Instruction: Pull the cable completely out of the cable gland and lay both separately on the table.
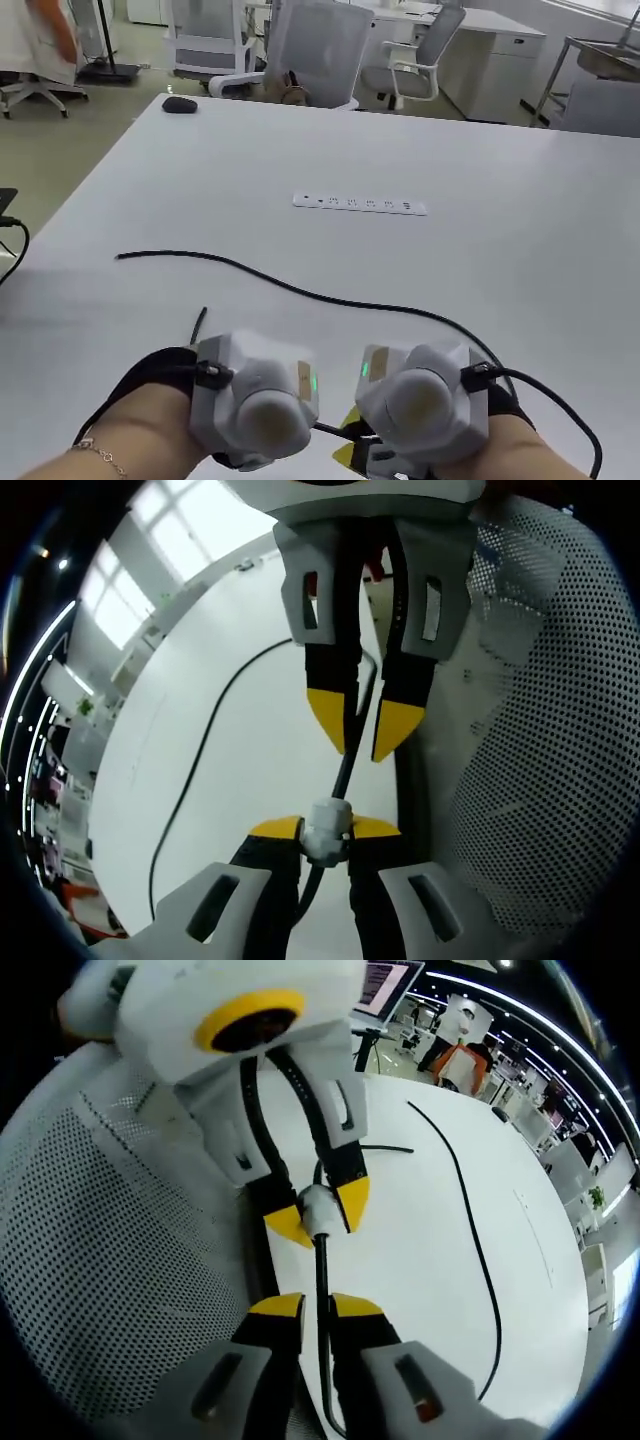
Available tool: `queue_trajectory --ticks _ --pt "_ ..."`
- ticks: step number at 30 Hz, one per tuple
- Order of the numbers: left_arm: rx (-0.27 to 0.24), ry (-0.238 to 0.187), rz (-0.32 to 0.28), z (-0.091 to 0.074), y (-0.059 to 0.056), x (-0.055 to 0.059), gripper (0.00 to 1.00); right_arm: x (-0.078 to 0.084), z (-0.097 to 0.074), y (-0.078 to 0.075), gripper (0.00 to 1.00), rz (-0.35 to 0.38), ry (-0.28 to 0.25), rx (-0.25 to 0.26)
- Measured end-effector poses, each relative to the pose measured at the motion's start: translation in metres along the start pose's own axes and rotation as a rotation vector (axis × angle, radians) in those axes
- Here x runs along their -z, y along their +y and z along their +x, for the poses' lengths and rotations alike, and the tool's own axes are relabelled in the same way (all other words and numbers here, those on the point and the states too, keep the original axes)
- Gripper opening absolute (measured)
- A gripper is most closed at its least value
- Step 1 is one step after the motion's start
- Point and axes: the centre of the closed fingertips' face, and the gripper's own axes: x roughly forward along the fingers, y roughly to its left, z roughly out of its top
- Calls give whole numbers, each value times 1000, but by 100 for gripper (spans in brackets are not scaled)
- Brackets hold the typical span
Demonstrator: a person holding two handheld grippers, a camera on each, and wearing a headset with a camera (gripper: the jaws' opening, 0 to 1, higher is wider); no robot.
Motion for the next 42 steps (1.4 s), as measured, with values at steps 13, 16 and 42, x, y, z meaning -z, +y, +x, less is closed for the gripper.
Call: queue_trajectory --ticks 13,16,42 --pt "-6 -4 -6 0 2 -1 18 28 1 -11 4 59 109 41" --pt "-8 -4 -9 0 2 -1 18 39 0 -14 4 59 164 60" --pt "-3 -15 3 0 -1 -5 18 14 1 -5 3 2 56 25"
